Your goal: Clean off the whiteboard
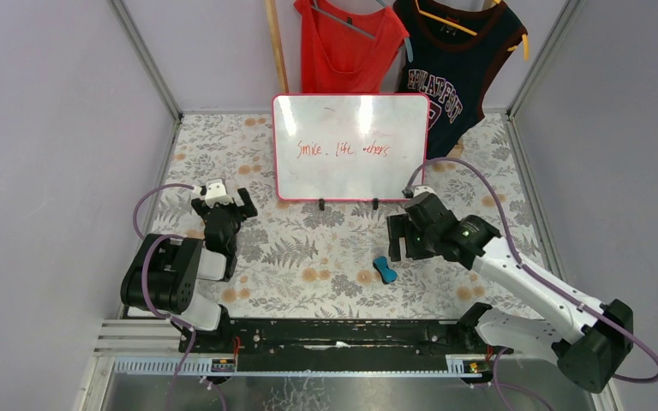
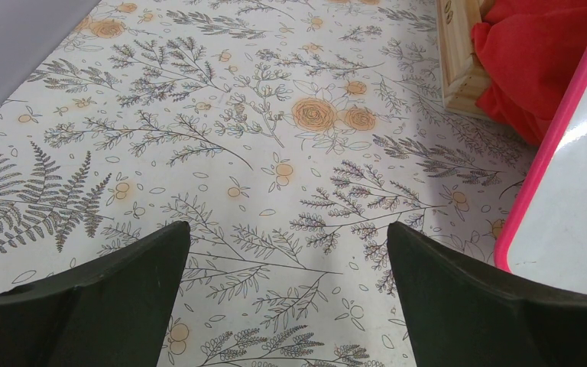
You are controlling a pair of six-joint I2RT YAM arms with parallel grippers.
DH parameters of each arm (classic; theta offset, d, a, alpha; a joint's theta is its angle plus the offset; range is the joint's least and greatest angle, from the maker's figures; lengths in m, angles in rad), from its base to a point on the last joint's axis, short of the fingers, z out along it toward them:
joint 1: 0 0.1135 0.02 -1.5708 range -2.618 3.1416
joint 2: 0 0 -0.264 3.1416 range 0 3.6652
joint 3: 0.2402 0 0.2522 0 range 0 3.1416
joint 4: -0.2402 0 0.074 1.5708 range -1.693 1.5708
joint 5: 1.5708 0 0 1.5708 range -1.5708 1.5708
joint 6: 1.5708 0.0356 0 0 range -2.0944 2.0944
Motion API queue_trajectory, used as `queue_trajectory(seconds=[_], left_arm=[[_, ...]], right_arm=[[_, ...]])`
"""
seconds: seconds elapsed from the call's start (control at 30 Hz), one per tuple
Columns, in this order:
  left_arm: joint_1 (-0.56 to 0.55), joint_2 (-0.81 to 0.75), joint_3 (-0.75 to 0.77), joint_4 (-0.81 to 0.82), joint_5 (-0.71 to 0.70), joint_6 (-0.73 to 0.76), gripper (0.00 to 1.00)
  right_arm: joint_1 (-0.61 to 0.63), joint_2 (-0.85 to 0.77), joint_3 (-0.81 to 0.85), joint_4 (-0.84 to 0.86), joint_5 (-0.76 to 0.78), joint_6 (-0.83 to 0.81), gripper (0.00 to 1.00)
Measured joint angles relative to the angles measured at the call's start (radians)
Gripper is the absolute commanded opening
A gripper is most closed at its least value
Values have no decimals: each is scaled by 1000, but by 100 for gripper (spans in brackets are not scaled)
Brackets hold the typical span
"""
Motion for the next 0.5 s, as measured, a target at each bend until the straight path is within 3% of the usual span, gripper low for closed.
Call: queue_trajectory(seconds=[0.5], left_arm=[[0,0,0,0,0,0,100]], right_arm=[[0,230,-76,164,-265,-135,84]])
